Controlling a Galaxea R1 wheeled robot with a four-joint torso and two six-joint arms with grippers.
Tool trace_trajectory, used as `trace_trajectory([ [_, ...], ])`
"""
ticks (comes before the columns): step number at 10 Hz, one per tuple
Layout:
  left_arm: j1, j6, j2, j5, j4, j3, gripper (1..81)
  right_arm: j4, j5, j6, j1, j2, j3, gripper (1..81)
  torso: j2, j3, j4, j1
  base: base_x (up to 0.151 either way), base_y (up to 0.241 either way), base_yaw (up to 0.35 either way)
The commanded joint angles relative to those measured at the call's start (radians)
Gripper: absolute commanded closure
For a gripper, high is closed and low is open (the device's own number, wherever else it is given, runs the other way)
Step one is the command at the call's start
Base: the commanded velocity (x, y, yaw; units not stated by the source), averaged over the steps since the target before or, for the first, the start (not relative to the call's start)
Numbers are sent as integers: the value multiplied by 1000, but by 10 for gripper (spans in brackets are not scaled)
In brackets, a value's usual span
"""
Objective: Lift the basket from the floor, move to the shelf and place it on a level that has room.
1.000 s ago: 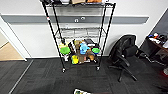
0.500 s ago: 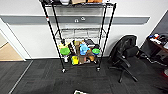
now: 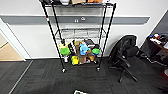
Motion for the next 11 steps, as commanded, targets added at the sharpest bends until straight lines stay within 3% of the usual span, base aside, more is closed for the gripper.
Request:
trace_trajectory([
  [1,-8,-4,-16,57,0,-10,10,3,-51,4,29,-5,18,10,-100,0,0,64,0,0,0],
  [3,-8,-35,-13,59,-32,-10,10,-2,-51,4,1,5,15,10,-111,0,0,71,0,0,0],
  [6,13,-39,-16,76,-43,-10,10,-8,-51,2,-37,8,10,10,-200,0,0,125,0,0,0],
  [8,32,-42,-16,80,-48,-17,10,-9,-51,2,-59,15,-21,10,-267,-94,0,167,0,0,0],
  [11,52,-67,-19,111,-46,-36,10,-8,-51,2,-79,60,-107,10,-347,-152,0,217,0,0,0],
])
